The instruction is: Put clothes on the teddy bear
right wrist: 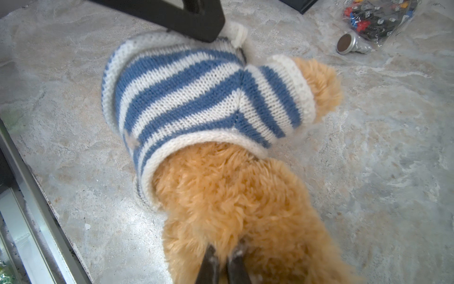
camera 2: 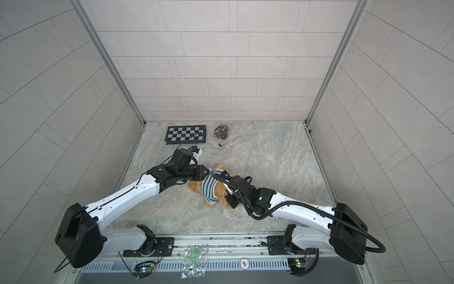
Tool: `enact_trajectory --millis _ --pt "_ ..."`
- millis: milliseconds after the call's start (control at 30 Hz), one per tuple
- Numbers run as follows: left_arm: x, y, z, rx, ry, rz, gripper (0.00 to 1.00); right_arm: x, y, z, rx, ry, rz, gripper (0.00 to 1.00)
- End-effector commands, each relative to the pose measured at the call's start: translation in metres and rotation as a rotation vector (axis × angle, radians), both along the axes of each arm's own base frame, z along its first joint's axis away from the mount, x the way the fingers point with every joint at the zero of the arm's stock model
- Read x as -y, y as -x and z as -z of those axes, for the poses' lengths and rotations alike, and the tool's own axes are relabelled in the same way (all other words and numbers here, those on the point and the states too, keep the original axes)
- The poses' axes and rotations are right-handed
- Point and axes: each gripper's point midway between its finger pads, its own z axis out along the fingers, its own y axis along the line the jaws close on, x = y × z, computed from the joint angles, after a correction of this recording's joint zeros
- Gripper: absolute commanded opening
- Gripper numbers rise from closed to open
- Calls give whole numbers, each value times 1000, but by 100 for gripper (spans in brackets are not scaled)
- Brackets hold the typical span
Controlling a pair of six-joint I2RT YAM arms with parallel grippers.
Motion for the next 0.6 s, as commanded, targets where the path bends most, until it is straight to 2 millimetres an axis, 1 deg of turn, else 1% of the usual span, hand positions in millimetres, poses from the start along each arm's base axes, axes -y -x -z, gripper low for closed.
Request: enact_trajectory --millis 0,100,200,333,500,567 --pt "5 -3 -7 17 19 18 27 -2 -2 -11 54 -18 -11 0" --pt "5 -2 -8 19 24 20 21 -3 -2 -11 57 -16 -18 0" --pt "4 -2 -8 25 20 14 11 -3 -2 -11 59 -12 -17 0" --pt "-7 -4 -5 25 -8 -14 0 2 -1 -13 65 -10 -4 0" --pt "-32 -10 -1 22 -1 -98 0 8 -1 -16 93 -27 11 0" --pt "-37 -10 1 19 0 -106 0 10 0 -17 106 -46 16 0"
